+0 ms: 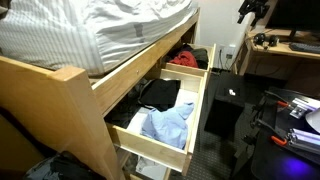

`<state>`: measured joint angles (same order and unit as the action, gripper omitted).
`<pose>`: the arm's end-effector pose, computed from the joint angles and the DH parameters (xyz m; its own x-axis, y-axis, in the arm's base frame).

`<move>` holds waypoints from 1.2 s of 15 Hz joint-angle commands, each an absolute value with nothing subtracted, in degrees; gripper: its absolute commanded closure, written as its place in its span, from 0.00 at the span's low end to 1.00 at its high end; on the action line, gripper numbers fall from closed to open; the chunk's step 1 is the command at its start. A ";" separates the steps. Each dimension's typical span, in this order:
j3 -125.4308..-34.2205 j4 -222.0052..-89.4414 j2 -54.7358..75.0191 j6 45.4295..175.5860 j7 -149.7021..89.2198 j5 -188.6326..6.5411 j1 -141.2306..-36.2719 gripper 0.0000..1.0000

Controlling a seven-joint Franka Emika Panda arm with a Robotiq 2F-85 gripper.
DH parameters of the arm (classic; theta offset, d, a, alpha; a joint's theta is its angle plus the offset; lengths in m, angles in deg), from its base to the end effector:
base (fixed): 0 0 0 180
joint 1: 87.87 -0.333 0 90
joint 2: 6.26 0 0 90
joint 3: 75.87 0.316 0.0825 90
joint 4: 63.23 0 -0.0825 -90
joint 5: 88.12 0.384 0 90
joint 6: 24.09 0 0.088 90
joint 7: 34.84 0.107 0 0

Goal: Pick up the orange piece of clothing from the top right drawer and set it on the bed

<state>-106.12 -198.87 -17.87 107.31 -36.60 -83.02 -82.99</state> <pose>0.3959 -0.2798 0.4046 0.7966 -0.5965 0.0981 -0.5771 -0.7988 -0.1700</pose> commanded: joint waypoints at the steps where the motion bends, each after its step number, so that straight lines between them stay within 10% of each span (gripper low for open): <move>1: -102.58 -198.91 -16.91 103.32 -48.63 -76.73 -80.43 0.00; 7: -99.30 -193.41 -7.16 96.25 -61.52 -74.39 -79.42 0.00; 18: -97.08 -172.59 20.38 125.21 -35.05 -91.99 -72.11 0.00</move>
